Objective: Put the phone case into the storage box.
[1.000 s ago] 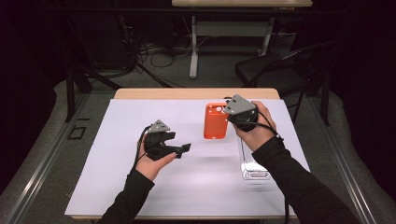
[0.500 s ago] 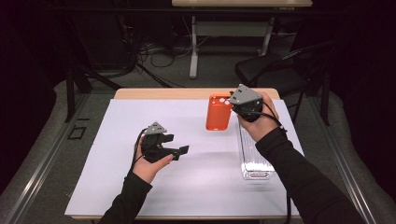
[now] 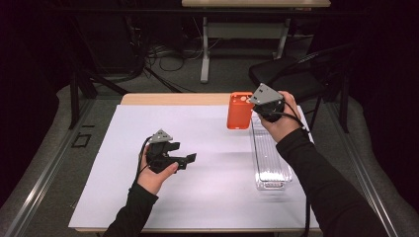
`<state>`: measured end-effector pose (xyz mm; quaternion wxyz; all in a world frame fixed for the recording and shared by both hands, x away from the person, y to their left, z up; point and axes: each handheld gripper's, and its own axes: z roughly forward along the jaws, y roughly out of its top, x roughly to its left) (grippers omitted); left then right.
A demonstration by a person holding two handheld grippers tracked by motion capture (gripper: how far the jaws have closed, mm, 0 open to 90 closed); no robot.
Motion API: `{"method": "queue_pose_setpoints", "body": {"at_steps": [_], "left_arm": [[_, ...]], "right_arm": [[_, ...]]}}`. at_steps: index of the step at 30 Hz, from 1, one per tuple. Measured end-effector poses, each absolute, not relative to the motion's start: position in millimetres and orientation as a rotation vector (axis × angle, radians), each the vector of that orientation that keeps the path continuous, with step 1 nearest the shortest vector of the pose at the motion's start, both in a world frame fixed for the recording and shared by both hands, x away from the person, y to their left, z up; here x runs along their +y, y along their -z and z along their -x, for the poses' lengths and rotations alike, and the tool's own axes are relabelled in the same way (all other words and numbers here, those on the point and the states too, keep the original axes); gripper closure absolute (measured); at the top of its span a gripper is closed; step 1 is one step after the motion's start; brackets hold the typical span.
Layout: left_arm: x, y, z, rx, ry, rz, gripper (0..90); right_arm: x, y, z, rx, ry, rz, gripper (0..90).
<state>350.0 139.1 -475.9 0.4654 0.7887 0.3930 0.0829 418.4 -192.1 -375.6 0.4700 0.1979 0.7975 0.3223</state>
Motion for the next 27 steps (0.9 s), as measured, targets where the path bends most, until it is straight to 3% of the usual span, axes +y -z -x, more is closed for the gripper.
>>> {"method": "queue_pose_setpoints", "body": {"at_steps": [27], "left_arm": [[164, 476, -355, 0.988, -0.219, -1.915, 15.8]], "right_arm": [[-250, 384, -432, 1.875, -0.686, -0.553, 81.3]]}}
